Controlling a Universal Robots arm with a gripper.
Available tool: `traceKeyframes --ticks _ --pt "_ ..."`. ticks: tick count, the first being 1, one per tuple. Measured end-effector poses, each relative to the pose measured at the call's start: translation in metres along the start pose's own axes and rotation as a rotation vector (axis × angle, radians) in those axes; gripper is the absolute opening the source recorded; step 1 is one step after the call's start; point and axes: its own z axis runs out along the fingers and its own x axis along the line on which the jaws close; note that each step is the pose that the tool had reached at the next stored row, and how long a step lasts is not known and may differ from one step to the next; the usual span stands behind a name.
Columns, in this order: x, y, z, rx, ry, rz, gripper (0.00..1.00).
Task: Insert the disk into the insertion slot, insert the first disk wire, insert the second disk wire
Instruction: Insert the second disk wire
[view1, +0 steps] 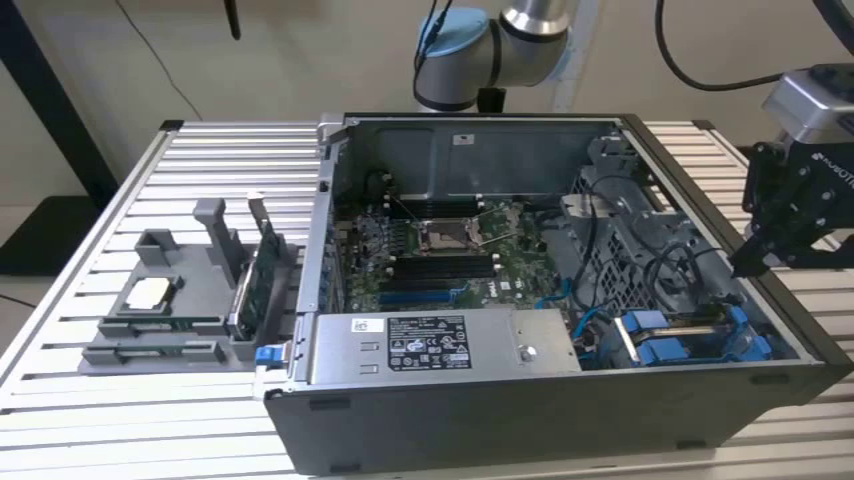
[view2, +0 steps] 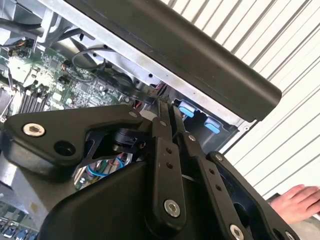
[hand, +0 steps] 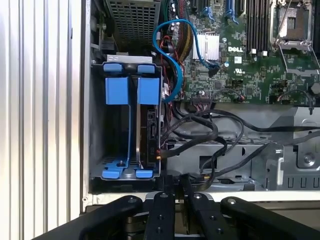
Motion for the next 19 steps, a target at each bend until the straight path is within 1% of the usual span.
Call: traceKeyframes --ticks 4,8,19 --pt "0.0000 0.0000 -0.0008 0.0000 0.0000 0.000 0.16" --pt "-0.0003 0.0016 -0.0043 0.0000 -0.0001 0.000 0.16" --pt "-0.0011 0.0123 -0.0123 0.0002 -0.0002 0.003 0.16"
